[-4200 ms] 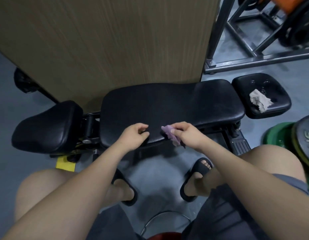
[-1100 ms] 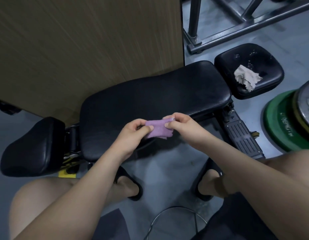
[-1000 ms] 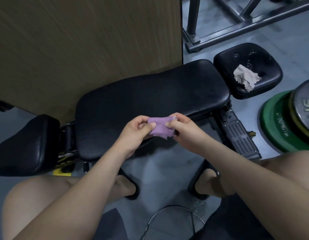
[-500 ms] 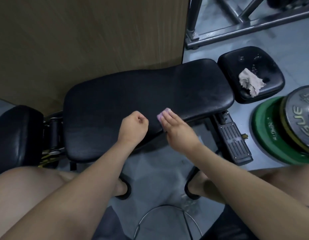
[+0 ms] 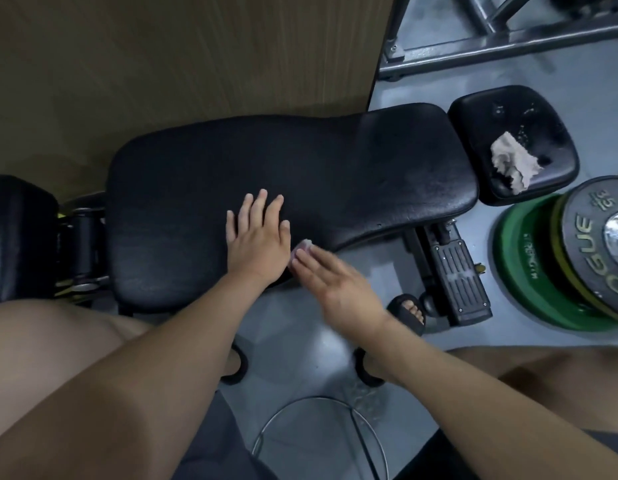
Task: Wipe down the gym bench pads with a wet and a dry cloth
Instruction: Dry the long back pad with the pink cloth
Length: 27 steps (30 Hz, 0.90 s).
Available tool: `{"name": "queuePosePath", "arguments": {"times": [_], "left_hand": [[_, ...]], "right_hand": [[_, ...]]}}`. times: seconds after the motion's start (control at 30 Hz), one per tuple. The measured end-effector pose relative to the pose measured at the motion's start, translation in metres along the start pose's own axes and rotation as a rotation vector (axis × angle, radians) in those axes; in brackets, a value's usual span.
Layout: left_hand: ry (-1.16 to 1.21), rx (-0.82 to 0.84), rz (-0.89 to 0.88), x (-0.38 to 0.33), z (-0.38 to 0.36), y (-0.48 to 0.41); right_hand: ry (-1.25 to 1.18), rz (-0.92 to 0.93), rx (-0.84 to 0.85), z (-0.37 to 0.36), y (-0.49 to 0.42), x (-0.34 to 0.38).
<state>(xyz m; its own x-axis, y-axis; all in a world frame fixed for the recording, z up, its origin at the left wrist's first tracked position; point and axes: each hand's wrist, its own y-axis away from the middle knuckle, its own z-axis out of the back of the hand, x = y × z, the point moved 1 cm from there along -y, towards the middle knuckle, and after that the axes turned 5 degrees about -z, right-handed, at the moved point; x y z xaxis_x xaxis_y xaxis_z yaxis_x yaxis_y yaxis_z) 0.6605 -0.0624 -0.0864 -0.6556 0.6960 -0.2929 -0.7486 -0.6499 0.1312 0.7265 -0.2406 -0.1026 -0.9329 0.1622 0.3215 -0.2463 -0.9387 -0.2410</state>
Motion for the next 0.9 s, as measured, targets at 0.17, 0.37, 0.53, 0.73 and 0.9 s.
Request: {"name": "queuePosePath", "arguments": {"times": [0.17,0.37,0.53,0.73,0.9], "left_hand": [[-0.006,0.019,-0.009,0.0,0.001,0.0],[0.035,0.081,0.025,-0.005,0.008,-0.003],[0.095,0.011,0.045,-0.019,0.011,-0.005],[0.109,-0.049,-0.042,-0.046,0.009,-0.019],[-0.003,-0.025,0.016,-0.045,0.001,-0.031]], "right_hand": [[0.238,-0.322,-0.037,0.035,-0.015,-0.07],[0.178,-0.381,-0.014,0.016,-0.027,0.0],[0.068,-0.324,-0.077,0.005,-0.028,-0.017],[0.2,-0.523,-0.162,0.045,0.0,-0.091],[0.111,-0.514,-0.144,0.026,-0.01,-0.047]]}}
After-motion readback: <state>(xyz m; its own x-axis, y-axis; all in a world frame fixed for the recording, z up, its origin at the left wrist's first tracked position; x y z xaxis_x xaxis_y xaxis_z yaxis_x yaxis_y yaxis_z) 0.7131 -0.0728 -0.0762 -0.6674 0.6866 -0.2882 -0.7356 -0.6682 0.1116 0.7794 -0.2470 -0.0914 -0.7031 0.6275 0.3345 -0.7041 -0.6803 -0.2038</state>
